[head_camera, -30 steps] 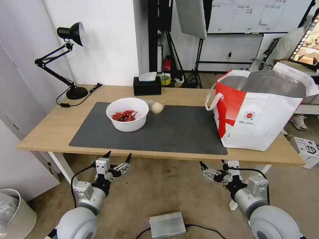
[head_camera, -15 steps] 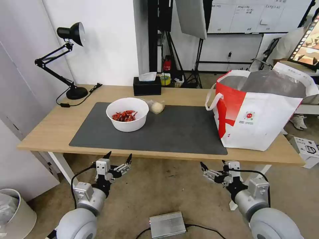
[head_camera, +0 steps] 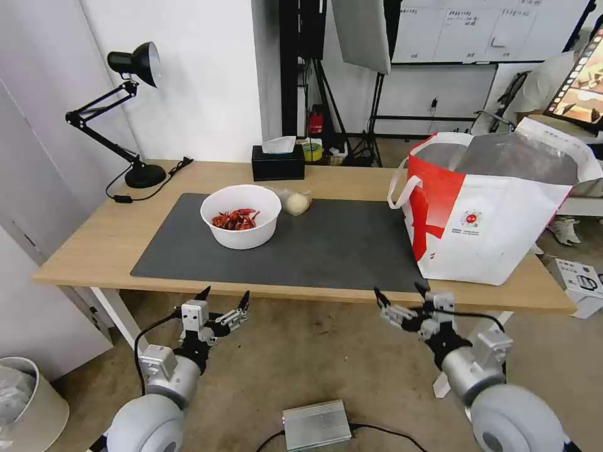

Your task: Pick up the trash from the table and place it into the takeout bag.

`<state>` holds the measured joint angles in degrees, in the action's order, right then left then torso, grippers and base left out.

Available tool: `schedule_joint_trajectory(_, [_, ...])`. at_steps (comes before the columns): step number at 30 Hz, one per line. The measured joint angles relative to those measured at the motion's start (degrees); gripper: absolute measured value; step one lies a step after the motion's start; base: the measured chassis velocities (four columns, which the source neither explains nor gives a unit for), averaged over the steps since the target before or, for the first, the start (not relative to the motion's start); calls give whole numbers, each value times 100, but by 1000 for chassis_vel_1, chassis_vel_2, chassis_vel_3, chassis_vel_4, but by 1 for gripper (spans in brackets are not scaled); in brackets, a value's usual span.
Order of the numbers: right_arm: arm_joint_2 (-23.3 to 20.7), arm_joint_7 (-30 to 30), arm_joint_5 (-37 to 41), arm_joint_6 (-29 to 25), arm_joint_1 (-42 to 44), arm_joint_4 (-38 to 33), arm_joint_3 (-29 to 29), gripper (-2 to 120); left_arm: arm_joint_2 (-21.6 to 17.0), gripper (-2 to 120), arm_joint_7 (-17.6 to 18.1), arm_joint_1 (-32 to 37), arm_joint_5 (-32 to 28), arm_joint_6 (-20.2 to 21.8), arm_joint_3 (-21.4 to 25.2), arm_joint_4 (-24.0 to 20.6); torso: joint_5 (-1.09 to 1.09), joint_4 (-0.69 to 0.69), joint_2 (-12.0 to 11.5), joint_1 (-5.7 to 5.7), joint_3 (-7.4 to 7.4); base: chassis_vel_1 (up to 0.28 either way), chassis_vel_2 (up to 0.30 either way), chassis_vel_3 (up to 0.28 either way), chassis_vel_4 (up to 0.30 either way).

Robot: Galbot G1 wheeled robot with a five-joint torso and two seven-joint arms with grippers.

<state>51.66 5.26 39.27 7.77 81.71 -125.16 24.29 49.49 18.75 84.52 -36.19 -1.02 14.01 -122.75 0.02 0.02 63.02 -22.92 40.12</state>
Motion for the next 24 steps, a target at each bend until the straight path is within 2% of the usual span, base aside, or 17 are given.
schedule_joint_trajectory(2, [-98,-323,100,-216,-335,269,-18,100,-17,100,1,-26,-2,0,-20,6,-1,-3,0,0,0,0,0,0,0])
schedule_joint_trajectory(6, [-208,-510,219,-287,-797,620,-198,100,-21,100,2,-42,-4,0,-24,37,-1,-2,0,0,0,0,0,0,0])
schedule_joint_trajectory(15, [-250,-501,347,-279,-2337,1597,-1030,100,29,100,16,-47,8,11,-42,80,-2,-2,-1,-1,0,0,0,0,0])
schedule_joint_trajectory(19, [-130,-490,508,-139,-3190,2107,-1542,100,20,100,22,-38,7,16,-24,72,-2,-2,0,-1,0,0,0,0,0])
schedule_joint_trajectory(24, [53,-385,642,37,-3806,2581,-2011,100,27,100,25,-8,7,17,2,67,-2,-2,-1,-1,0,0,0,0,0])
